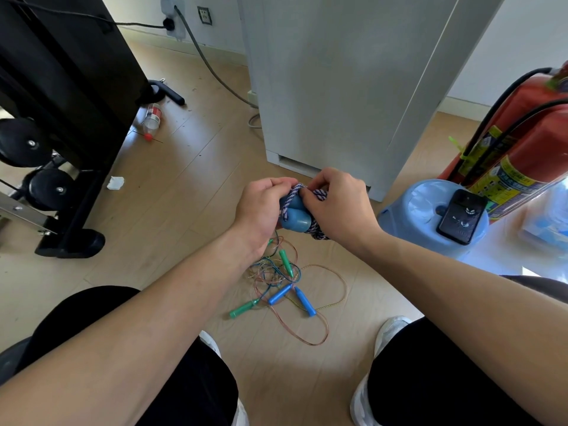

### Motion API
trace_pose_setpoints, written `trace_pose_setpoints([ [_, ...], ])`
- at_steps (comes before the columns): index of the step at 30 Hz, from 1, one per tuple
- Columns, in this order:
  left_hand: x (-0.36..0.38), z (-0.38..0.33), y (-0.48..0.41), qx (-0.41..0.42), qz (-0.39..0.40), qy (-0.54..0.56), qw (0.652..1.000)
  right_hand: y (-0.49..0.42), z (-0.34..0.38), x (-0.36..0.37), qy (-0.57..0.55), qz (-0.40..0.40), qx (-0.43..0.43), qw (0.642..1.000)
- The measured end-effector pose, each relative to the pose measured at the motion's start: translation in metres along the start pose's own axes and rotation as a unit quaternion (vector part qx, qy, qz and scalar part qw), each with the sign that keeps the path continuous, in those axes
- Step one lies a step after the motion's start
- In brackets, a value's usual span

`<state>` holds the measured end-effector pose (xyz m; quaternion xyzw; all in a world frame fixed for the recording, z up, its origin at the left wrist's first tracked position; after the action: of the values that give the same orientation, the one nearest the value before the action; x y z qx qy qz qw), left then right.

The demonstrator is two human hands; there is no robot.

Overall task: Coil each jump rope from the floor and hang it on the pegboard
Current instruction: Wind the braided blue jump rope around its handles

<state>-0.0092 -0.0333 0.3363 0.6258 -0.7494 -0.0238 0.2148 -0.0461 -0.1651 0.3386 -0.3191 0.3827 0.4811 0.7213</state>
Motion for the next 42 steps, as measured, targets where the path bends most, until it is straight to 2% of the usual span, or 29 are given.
trace_pose_setpoints([
  [6,-0.003,-0.001,-0.003,-0.060,0.032,0.022,0.997,0.002,-0.003,-0.001,-0.092,0.008,0.043,0.995],
  [11,-0.005,-0.002,-0.003,-0.067,0.049,0.066,0.994,0.005,-0.004,-0.001,-0.161,0.028,0.066,0.984],
  [17,-0.007,-0.003,-0.003,-0.060,0.012,0.070,0.996,0.006,-0.001,0.000,-0.167,0.052,0.057,0.983],
  [22,-0.015,-0.001,-0.014,-0.010,-0.045,-0.009,0.999,0.007,0.004,-0.001,-0.161,0.131,0.044,0.977],
  [24,-0.017,0.002,-0.017,0.021,-0.077,-0.039,0.996,0.006,0.005,-0.004,-0.218,0.164,0.072,0.959],
  [27,-0.018,0.003,-0.020,0.050,-0.106,-0.059,0.991,0.004,0.007,-0.007,-0.370,0.220,0.125,0.894],
  [29,-0.018,0.001,-0.020,0.069,-0.118,-0.072,0.988,0.000,0.008,-0.009,-0.400,0.239,0.148,0.873],
  [31,-0.017,0.000,-0.020,0.088,-0.125,-0.085,0.985,-0.003,0.007,-0.012,-0.374,0.254,0.146,0.880],
  [34,-0.019,-0.005,-0.022,0.118,-0.150,-0.098,0.977,-0.005,0.005,-0.017,-0.287,0.278,0.105,0.911],
  [36,-0.022,-0.007,-0.024,0.128,-0.164,-0.103,0.973,-0.003,0.003,-0.017,-0.263,0.295,0.087,0.914],
  [40,-0.022,-0.008,-0.025,0.128,-0.174,-0.101,0.971,-0.002,0.001,-0.010,-0.138,0.243,-0.006,0.960],
  [42,-0.022,-0.009,-0.025,0.129,-0.177,-0.099,0.971,-0.001,0.001,-0.008,-0.062,0.192,-0.063,0.977],
])
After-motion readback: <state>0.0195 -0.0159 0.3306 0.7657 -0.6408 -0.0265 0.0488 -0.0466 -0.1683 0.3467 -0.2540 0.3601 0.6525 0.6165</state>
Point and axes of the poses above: each hand's wrist, its own y-axis away from the middle knuckle, its own x-axis out of the palm, z = x × y, the point moved 2 cm from there along -y, towards the middle knuckle, and after that the axes turned 15 degrees about y, right-handed, at the moved point
